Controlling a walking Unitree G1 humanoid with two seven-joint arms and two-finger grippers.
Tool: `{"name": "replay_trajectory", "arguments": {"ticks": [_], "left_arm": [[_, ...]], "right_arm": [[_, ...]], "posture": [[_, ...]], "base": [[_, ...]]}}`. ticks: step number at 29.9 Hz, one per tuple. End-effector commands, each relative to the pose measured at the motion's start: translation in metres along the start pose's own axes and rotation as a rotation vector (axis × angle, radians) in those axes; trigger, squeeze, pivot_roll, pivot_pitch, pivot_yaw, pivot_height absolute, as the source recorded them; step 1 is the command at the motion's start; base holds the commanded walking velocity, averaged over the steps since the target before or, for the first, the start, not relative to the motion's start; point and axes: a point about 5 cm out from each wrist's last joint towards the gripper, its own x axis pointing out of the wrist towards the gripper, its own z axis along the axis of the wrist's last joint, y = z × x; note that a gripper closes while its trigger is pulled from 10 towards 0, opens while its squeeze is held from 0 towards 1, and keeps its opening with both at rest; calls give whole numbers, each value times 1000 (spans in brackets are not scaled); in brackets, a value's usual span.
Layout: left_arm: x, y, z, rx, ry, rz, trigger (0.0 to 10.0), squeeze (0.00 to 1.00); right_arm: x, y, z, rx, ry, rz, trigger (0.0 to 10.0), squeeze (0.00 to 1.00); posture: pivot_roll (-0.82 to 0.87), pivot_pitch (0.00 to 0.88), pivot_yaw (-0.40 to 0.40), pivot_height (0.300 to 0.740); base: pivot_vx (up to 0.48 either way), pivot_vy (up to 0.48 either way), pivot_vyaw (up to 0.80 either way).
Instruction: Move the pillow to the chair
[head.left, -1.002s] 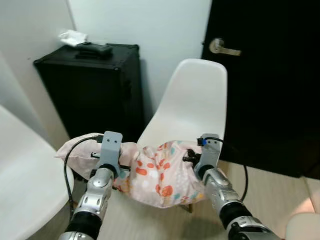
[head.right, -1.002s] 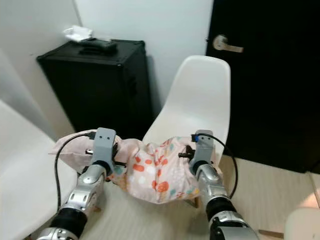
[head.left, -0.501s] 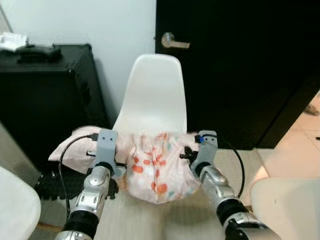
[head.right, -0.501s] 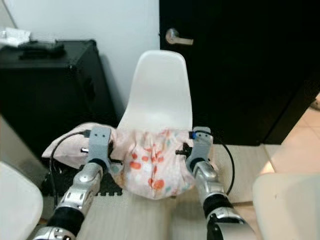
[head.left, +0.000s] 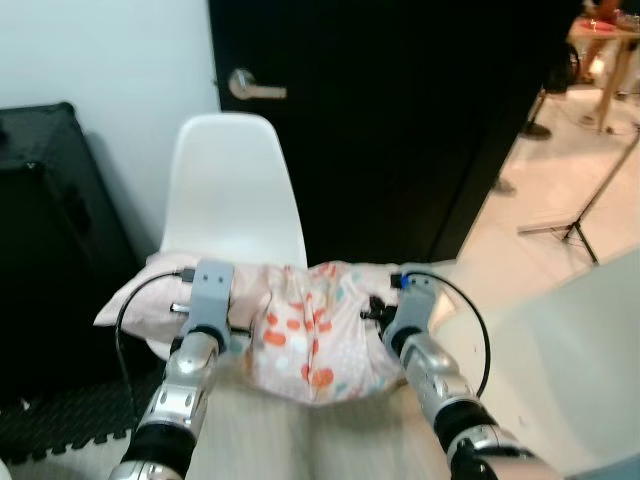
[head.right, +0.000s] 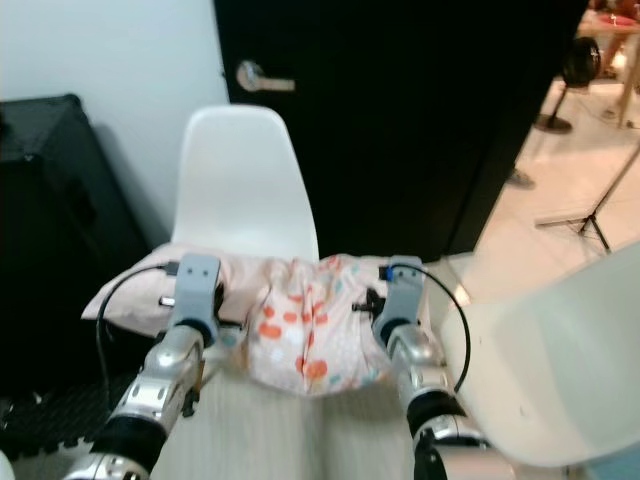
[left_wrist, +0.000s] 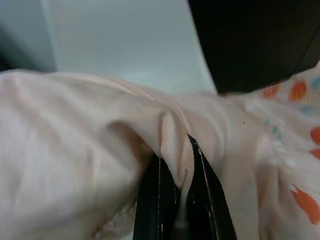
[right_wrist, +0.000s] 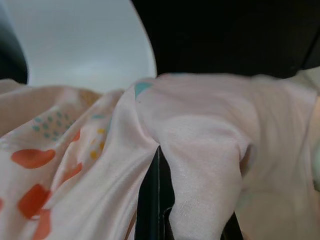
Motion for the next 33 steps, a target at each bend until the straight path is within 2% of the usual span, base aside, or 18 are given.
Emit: {"name": "replay_trajectory", "arguments": {"ticks": [1, 20, 33], "left_arm": [[1, -4, 11, -8, -57, -15, 10000, 0], [-4, -5, 8, -46, -72, 16, 10000, 0], [-6, -3, 9, -61, -86, 23, 10000, 0]], "right_arm": [[5, 9, 14, 8, -58, 49, 10000, 0], [4, 13, 7, -49, -23, 88, 10000, 0], [5, 17, 7, -60, -26, 101, 10000, 0]], "posture": [[-3, 0, -28, 740], [0, 0, -53, 740], [5, 0, -56, 740]], "base": [[0, 0, 0], [0, 0, 0], [343, 0, 0]]}}
